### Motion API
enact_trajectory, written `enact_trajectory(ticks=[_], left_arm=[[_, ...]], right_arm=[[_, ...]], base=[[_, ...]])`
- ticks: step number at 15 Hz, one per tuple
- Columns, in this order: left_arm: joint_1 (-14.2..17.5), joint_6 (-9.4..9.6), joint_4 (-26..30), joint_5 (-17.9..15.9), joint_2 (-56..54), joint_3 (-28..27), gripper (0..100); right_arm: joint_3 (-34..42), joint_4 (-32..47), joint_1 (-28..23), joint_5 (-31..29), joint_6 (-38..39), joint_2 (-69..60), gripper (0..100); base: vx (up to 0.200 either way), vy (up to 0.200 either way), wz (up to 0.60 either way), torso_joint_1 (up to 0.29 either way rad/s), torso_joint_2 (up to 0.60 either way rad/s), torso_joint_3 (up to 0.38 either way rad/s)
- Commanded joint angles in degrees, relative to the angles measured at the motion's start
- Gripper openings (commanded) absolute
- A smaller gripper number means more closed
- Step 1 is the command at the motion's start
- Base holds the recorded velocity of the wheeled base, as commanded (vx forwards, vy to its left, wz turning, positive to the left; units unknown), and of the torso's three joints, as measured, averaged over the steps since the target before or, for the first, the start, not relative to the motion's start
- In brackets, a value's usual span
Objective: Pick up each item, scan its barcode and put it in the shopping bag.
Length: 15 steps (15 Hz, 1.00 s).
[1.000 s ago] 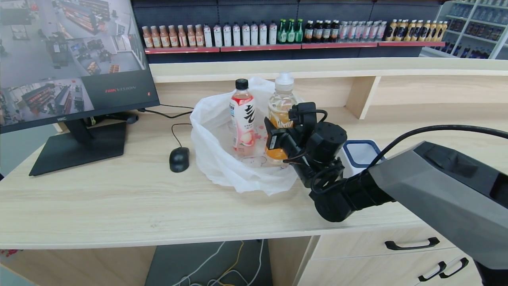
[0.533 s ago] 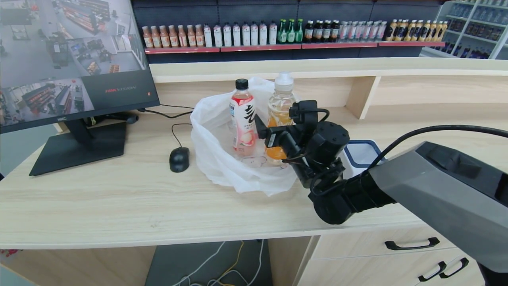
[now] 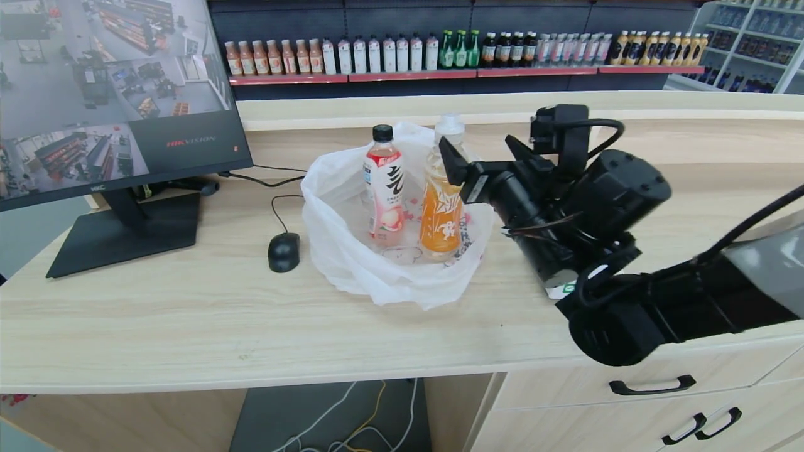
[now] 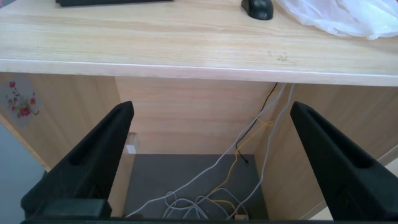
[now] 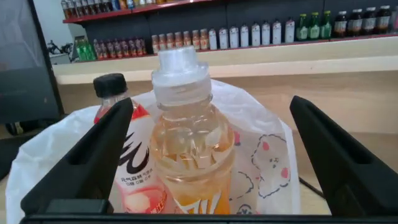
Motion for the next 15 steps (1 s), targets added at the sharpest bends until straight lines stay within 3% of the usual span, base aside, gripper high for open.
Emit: enact_trajectory(ticks=[1, 4, 9, 13, 15], left_arm=[[0.0, 0.0, -0.1, 0.0, 0.0, 0.0, 100], [0.0, 0.0, 0.0, 0.0, 0.0, 0.0, 100], [0.0, 0.43, 0.0, 0.0, 0.0, 0.0, 100], [0.0, 0.26, 0.0, 0.0, 0.0, 0.0, 100], [0.0, 0.35, 0.0, 0.0, 0.0, 0.0, 100]], right_arm=[[8.0, -1.4, -0.7, 0.3, 1.3, -10.4, 100], [26.2, -2.2, -6.9, 2.1, 6.8, -25.8, 100], [45.2, -2.0, -19.1, 13.7, 10.2, -41.6, 100], [58.9, -1.8, -20.0, 14.4, 10.1, -49.7, 100], [61.9, -0.2, -18.9, 14.9, 8.6, -51.7, 100]], base=[[0.0, 0.0, 0.0, 0.0, 0.0, 0.0], [0.0, 0.0, 0.0, 0.0, 0.0, 0.0], [0.0, 0.0, 0.0, 0.0, 0.0, 0.0], [0.0, 0.0, 0.0, 0.0, 0.0, 0.0], [0.0, 0.0, 0.0, 0.0, 0.0, 0.0]])
